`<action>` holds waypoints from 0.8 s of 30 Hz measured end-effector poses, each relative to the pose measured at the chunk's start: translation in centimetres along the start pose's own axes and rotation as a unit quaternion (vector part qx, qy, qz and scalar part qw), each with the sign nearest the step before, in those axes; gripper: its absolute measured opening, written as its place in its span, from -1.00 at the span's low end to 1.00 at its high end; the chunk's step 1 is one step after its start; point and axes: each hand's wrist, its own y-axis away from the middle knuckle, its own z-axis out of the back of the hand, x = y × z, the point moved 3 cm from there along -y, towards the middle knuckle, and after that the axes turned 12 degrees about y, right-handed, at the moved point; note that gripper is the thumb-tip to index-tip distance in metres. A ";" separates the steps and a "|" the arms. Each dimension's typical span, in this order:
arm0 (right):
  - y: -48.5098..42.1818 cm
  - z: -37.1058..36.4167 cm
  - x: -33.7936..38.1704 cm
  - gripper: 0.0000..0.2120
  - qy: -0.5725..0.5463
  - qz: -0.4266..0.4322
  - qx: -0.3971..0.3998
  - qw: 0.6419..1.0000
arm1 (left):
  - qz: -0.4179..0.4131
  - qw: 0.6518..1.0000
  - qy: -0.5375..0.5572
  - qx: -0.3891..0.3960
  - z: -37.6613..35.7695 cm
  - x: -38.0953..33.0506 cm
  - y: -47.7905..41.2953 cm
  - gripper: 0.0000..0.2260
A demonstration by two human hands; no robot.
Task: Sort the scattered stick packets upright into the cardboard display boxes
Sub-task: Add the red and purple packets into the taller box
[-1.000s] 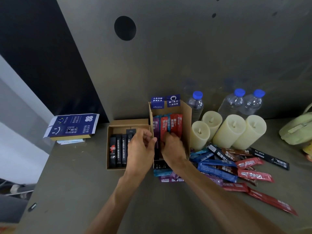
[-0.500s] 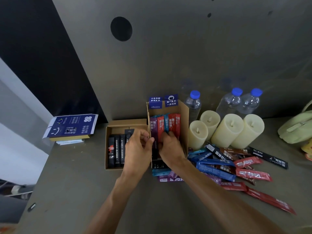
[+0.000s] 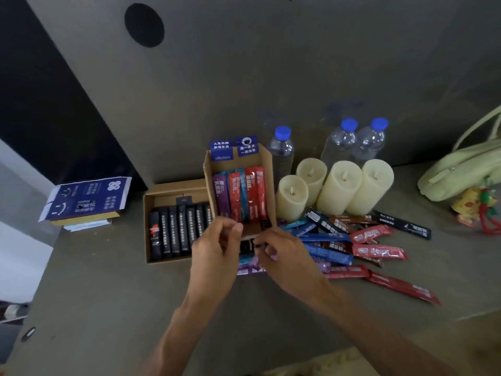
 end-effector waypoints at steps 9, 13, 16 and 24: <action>13.4 6.4 -13.7 -0.88 0.067 -0.248 -0.059 0.965 | -0.039 0.944 -0.096 0.314 -16.0 1.7 5.4 -0.92; 17.4 9.0 -18.7 -0.90 0.117 -0.340 -0.068 0.931 | -0.065 0.907 -0.153 0.387 -23.6 0.6 7.3 -0.80; 19.0 10.6 -20.9 -0.90 0.123 -0.376 -0.076 0.915 | -0.094 0.901 -0.194 0.377 -27.3 -0.7 7.4 -0.76; 20.2 10.7 -23.5 -0.86 0.087 -0.459 -0.035 0.884 | -0.137 0.862 -0.309 0.378 -30.7 -1.0 7.4 -0.84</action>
